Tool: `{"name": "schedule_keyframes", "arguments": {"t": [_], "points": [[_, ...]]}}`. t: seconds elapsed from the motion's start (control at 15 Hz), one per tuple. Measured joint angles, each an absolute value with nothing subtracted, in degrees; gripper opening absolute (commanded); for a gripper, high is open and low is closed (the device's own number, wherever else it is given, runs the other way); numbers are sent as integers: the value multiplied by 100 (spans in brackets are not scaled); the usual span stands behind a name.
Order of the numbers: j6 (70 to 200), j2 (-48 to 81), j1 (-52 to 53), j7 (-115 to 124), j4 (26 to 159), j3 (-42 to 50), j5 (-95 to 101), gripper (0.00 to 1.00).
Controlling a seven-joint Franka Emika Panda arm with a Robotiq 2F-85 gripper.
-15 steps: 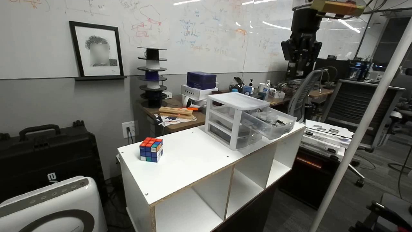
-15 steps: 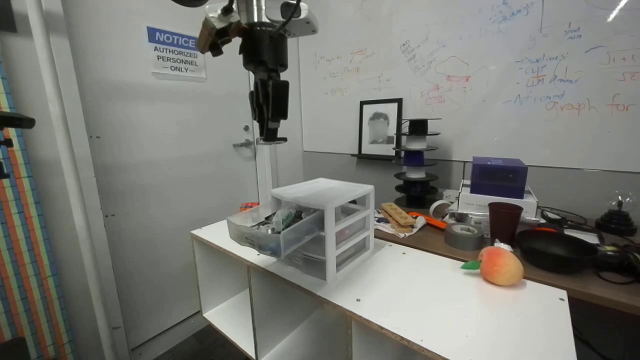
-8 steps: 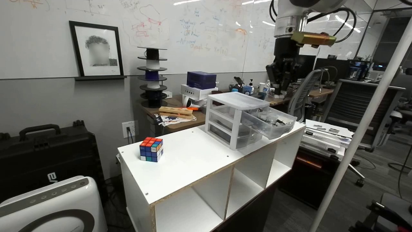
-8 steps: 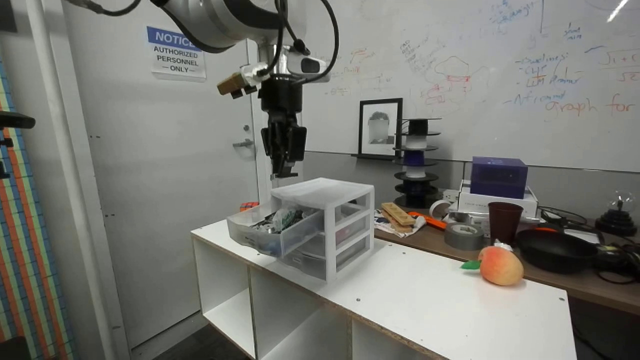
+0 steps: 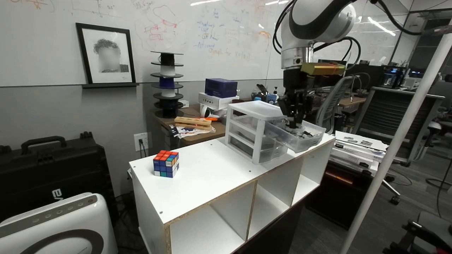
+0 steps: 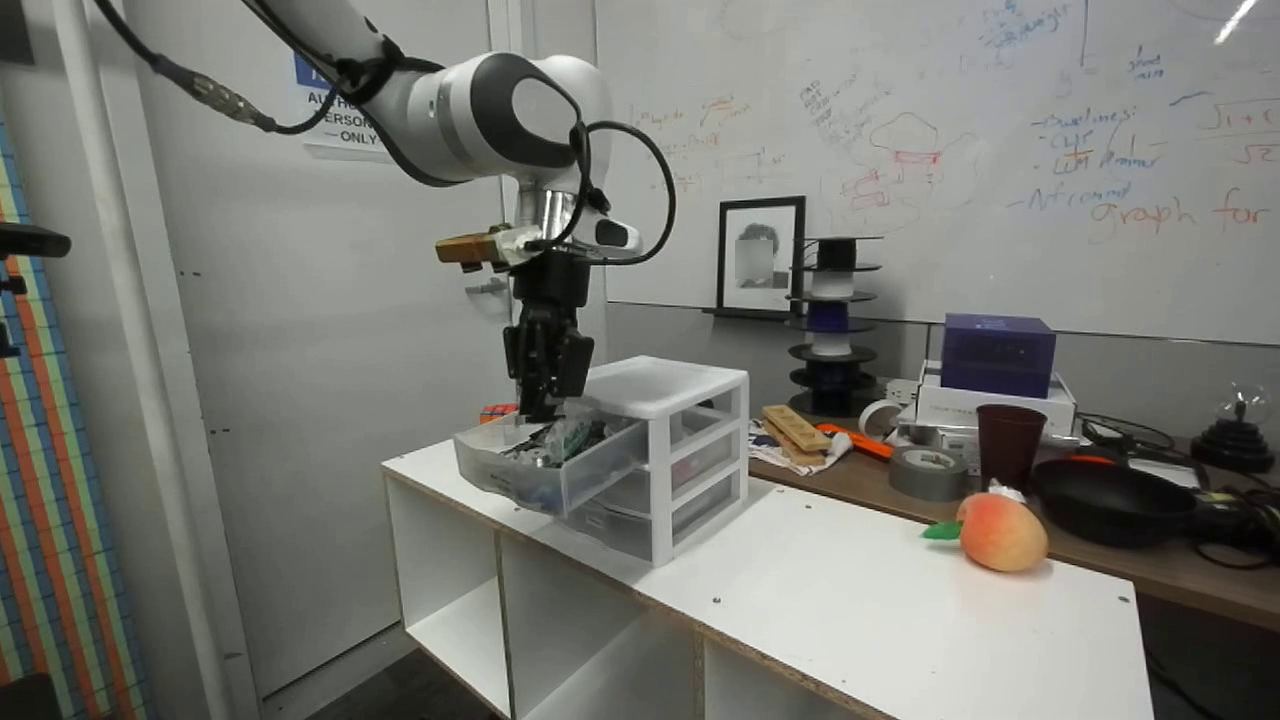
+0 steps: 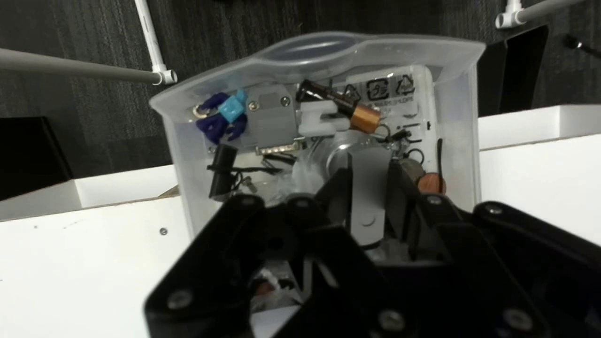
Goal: Put the white paper and the grey object into the drawer then close the drawer.
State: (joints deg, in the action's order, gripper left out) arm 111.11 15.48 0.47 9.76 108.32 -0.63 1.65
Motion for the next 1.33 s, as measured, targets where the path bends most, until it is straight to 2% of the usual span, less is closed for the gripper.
{"name": "schedule_keyframes", "arguments": {"t": [0.07, 0.2, 0.6, 0.73, 1.33], "points": [[11073, 1566, 72, 910, 10835, -95, 145, 11], [11041, 1581, 123, 814, 10841, -137, 156, 50], [11040, 1564, 185, 765, 10832, -124, 606, 95], [11037, 1455, 190, 730, 10826, -135, 607, 100], [9800, -58, 631, 509, 11053, -651, 472, 100]]}}
